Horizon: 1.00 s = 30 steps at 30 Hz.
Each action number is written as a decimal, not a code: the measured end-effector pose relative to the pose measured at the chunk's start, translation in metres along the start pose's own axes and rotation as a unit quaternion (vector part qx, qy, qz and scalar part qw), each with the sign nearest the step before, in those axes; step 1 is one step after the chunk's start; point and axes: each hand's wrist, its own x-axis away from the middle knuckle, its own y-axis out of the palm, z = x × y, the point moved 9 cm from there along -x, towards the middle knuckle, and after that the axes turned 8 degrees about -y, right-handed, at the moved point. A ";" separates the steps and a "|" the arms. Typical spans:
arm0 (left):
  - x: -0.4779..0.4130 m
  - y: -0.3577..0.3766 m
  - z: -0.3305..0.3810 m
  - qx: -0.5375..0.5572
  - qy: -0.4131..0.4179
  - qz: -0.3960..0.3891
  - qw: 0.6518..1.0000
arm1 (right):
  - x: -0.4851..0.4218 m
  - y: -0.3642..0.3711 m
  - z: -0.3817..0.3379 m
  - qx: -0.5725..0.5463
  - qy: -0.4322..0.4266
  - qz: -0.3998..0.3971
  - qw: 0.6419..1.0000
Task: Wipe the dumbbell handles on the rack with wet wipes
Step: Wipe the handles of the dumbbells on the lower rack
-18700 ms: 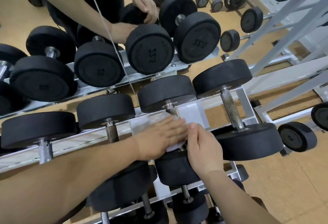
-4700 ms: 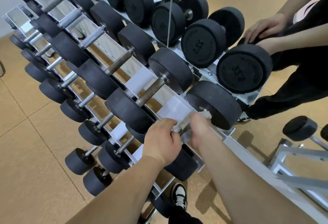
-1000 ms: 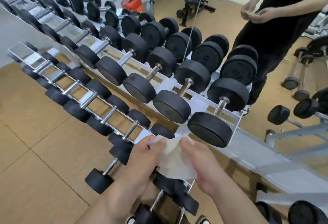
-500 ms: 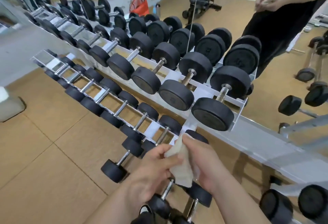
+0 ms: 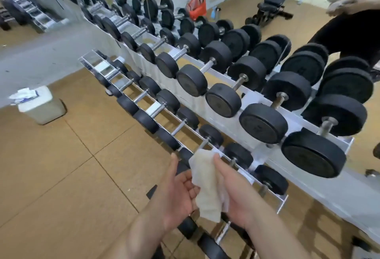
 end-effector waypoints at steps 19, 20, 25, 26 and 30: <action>0.080 -0.123 0.291 0.006 0.010 -0.088 0.996 | -0.169 0.304 -0.046 0.093 -0.044 -0.016 0.995; 0.082 -0.133 0.307 0.009 0.029 -0.070 0.997 | -0.178 0.313 -0.047 0.103 -0.046 -0.028 0.993; 0.094 -0.185 0.373 -0.002 0.073 0.010 0.997 | -0.222 0.363 -0.043 0.171 -0.042 -0.051 0.983; 0.096 -0.197 0.390 -0.016 0.086 0.024 0.996 | -0.233 0.378 -0.044 0.188 -0.043 -0.050 0.980; 0.115 -0.250 0.484 -0.052 0.159 0.070 0.983 | -0.299 0.454 -0.050 0.266 -0.052 -0.032 0.962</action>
